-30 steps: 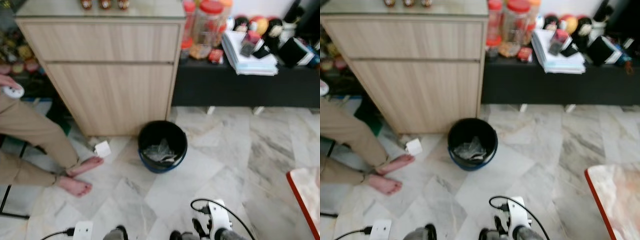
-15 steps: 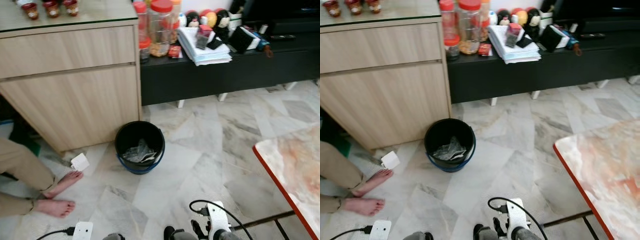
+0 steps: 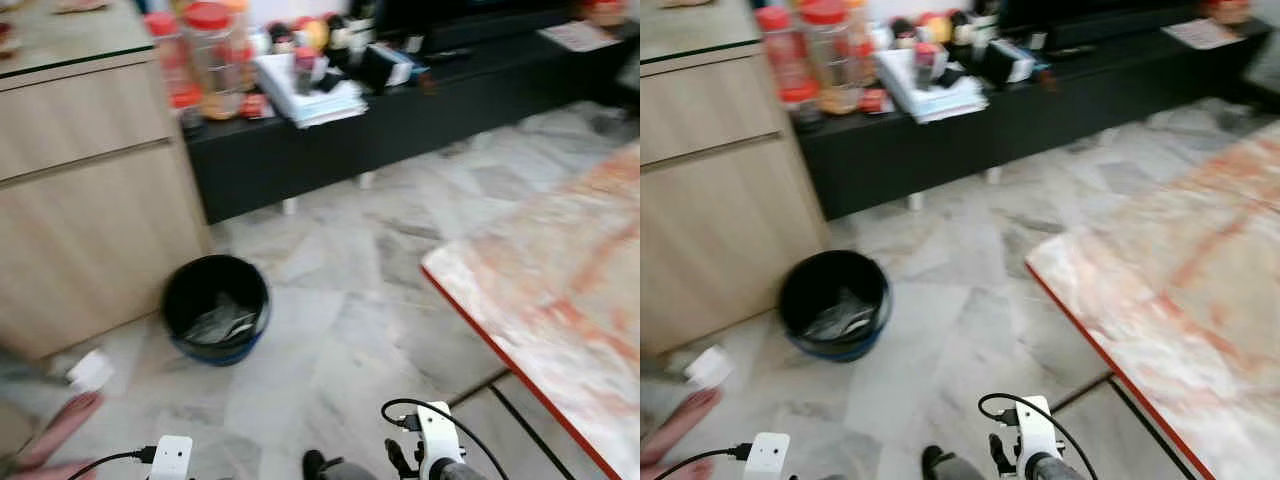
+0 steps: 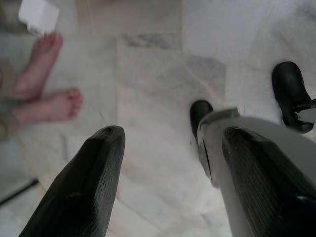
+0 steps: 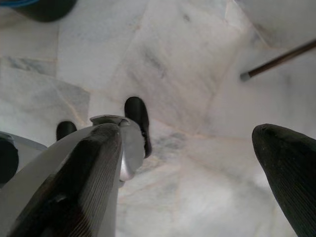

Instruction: Picking trash to rubbish bin

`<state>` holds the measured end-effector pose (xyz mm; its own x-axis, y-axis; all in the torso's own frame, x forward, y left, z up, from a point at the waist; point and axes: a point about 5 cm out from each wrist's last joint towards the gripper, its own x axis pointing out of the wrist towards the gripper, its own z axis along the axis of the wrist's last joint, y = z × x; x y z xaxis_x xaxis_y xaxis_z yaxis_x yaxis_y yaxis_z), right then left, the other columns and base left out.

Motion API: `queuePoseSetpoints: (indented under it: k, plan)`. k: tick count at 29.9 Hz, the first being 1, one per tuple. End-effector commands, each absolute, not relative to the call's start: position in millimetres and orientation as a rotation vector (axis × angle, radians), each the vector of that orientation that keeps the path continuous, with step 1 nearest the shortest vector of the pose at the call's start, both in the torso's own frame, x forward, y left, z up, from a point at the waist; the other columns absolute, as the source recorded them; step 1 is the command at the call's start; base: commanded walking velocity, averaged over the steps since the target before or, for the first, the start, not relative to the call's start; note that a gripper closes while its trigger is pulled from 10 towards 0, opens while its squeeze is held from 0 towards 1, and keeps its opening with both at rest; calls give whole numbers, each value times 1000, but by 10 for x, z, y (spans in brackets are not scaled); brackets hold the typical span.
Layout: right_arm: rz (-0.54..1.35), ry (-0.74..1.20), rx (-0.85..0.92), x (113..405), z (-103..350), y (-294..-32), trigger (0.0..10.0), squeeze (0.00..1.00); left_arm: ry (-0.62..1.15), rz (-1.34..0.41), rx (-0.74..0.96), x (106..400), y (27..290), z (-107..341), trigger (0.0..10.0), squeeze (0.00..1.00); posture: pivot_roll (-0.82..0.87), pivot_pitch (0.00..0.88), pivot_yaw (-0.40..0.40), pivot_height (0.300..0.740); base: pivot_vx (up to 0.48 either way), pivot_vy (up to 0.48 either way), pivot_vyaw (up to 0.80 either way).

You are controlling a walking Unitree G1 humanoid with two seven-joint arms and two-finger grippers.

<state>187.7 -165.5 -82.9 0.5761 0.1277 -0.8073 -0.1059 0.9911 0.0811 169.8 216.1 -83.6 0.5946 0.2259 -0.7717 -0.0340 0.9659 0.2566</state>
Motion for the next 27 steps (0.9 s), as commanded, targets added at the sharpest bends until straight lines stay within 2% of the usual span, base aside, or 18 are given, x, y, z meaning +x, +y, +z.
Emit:
queuePoseSetpoints:
  k: [1, 3, 27]
  plan:
    - [131, 970, 34, 1826, -858, -1643, 10000, 0, 966, 131, 266, 1581, 2182, -885, 10000, 0, 84, 144, -67, 740, 0, -409, -800]
    - [134, 972, 32, 1824, -859, -1643, 10000, 0, 967, 141, 259, 1582, 2178, -886, 10000, 0, 85, 139, -67, 740, 0, -480, -800]
    - [117, 967, 43, 1834, -854, -1656, 10000, 0, 975, 157, 266, 1541, 2213, -894, 10000, 0, 82, 166, -70, 740, 0, 0, -800]
